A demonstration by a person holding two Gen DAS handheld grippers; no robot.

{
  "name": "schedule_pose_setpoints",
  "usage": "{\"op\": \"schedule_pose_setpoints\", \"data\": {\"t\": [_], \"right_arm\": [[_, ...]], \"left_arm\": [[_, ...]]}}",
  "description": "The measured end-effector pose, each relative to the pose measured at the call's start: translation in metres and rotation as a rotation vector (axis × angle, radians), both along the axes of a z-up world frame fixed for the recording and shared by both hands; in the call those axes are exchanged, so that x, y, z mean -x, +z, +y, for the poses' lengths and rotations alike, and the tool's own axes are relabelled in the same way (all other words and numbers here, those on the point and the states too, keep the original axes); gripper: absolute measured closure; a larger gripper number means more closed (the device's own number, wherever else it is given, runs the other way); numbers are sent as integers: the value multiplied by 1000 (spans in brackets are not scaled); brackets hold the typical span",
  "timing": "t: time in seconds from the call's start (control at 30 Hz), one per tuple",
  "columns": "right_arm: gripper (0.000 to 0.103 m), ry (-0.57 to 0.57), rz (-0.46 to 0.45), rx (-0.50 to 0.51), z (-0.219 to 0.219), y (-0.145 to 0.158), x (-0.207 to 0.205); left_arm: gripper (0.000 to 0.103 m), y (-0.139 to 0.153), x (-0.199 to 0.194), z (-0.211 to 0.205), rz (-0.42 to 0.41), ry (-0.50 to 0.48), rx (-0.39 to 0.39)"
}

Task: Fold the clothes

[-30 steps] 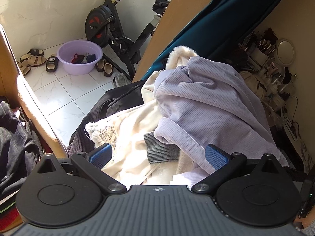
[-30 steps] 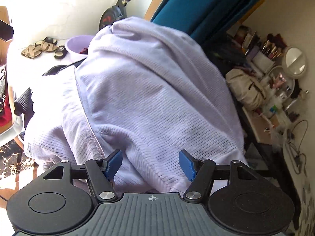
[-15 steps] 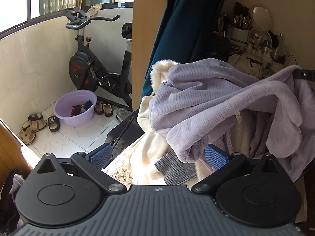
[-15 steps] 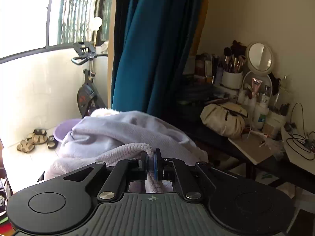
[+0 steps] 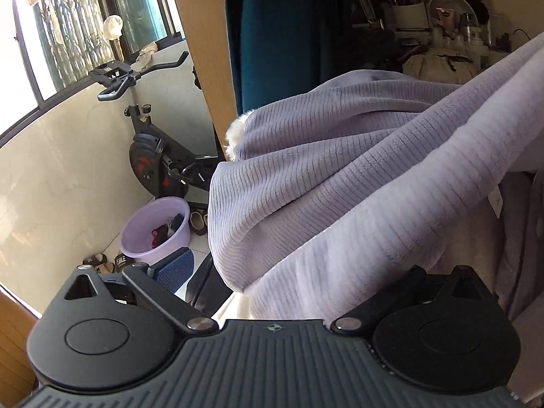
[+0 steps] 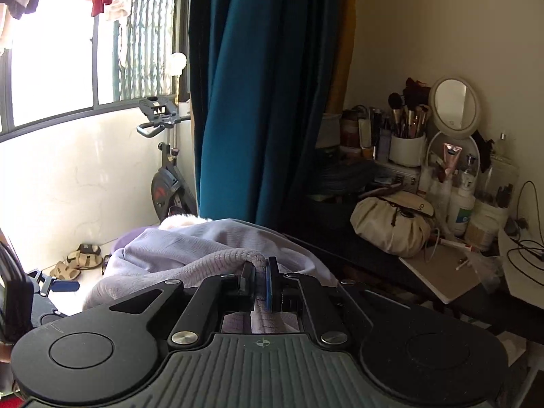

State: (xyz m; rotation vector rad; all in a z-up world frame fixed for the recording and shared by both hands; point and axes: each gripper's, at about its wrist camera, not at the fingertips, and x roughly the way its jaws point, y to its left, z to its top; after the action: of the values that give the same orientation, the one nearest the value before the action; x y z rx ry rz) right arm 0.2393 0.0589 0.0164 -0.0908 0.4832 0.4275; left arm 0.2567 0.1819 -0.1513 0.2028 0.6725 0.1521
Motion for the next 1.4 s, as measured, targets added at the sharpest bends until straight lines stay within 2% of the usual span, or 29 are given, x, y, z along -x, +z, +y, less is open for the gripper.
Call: {"op": "schedule_pose_setpoints", "data": {"t": [0.03, 0.07, 0.1, 0.13, 0.17, 0.2, 0.23, 0.33, 0.43, 0.5, 0.57, 0.63, 0.77, 0.8, 0.83, 0.87, 0.93, 1.0, 1.13, 1.27, 1.4], "right_arm": [[98, 7, 14, 0, -3, -3, 0], [98, 18, 29, 1, -5, -6, 0], [98, 32, 48, 5, -7, -10, 0], [98, 48, 71, 9, -8, -15, 0], [97, 67, 98, 9, -9, -20, 0], [94, 87, 128, 7, -10, -25, 0], [86, 107, 159, 3, -10, -31, 0], [61, 150, 209, 22, -9, -47, 4], [50, 173, 235, 62, -5, -63, 9], [41, 205, 292, 72, -1, -74, 11], [37, 234, 341, 82, 4, -83, 15], [29, 255, 344, 116, 11, -90, 20], [31, 236, 285, 257, 25, -105, 24], [37, 219, 275, 280, 25, -108, 23], [52, 200, 270, 284, 24, -108, 20], [61, 178, 271, 274, 22, -106, 15], [91, 123, 275, 191, 12, -90, 5], [92, 56, 256, 87, 0, -65, -5], [94, -45, 86, -102, -21, 15, -4], [94, -61, -94, -230, -33, 91, 14], [95, -47, -240, -316, -41, 154, 47]], "left_arm": [[1, -1, -4, 1, 1, 5, 5], [6, -2, -7, 3, 13, -1, 28], [28, -1, -10, 7, 31, -11, 69], [41, 1, -13, 12, 52, -11, 120], [63, 5, -14, 16, 60, -2, 154], [75, 9, -13, 20, 52, 8, 173], [79, 14, -12, 23, 45, 19, 192], [84, 29, -7, 34, 16, 33, 243], [86, 45, 4, 43, -20, 41, 261], [87, 54, 9, 47, -39, 46, 254], [88, 60, 13, 49, -54, 48, 251], [88, 66, 18, 49, -72, 52, 248], [88, 84, 28, 47, -129, 52, 282], [88, 90, 30, 46, -145, 45, 293], [89, 96, 31, 46, -162, 38, 303], [89, 105, 32, 45, -182, 29, 317], [89, 127, 32, 45, -232, 8, 364], [90, 153, 34, 44, -298, -22, 404], [90, 212, 46, 42, -474, -99, 464], [90, 278, 64, 43, -651, -189, 513], [91, 331, 97, 47, -782, -268, 555]]}}
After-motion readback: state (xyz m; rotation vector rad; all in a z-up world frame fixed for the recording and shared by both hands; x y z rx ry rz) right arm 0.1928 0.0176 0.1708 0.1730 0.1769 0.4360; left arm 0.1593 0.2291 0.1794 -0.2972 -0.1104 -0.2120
